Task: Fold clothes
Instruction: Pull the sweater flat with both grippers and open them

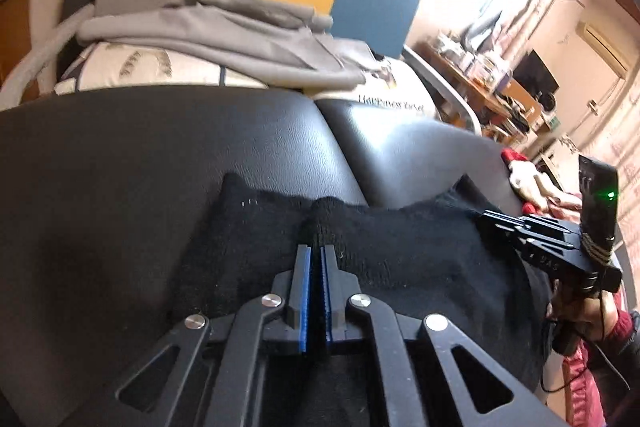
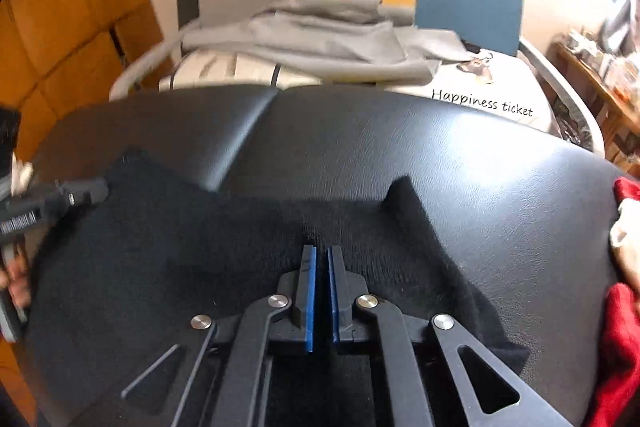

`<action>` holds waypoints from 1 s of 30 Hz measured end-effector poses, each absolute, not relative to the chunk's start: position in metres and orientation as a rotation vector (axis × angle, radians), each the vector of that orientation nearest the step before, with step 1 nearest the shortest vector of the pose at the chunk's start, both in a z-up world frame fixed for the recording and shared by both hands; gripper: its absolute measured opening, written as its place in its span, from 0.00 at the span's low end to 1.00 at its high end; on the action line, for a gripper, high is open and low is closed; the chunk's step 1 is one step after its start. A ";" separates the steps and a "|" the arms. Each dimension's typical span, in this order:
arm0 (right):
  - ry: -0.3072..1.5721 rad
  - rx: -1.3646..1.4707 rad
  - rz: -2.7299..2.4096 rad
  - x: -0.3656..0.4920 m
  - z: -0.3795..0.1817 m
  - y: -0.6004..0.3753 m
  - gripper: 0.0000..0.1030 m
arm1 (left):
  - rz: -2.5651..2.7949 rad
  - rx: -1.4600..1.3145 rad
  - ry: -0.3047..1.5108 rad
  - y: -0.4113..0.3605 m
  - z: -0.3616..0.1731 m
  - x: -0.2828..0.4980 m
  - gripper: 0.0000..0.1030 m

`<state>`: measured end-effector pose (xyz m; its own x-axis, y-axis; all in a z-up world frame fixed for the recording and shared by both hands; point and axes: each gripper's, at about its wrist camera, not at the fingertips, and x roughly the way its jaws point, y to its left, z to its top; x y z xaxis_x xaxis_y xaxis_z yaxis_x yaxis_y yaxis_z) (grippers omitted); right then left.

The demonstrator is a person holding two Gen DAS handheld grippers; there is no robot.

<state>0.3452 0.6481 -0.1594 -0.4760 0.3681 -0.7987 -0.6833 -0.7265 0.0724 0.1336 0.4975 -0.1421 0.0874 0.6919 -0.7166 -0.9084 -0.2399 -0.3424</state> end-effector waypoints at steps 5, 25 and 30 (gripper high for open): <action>0.516 -1.106 2.116 0.339 -0.176 0.655 0.04 | 1.555 -1.047 0.324 0.508 -0.163 0.131 0.08; 0.629 -1.089 2.408 0.326 -0.145 0.587 0.54 | 1.448 -1.190 0.249 0.463 -0.156 0.067 0.37; 0.649 -1.156 2.396 0.313 -0.162 0.581 0.54 | 1.412 -1.165 0.359 0.486 -0.159 0.081 0.36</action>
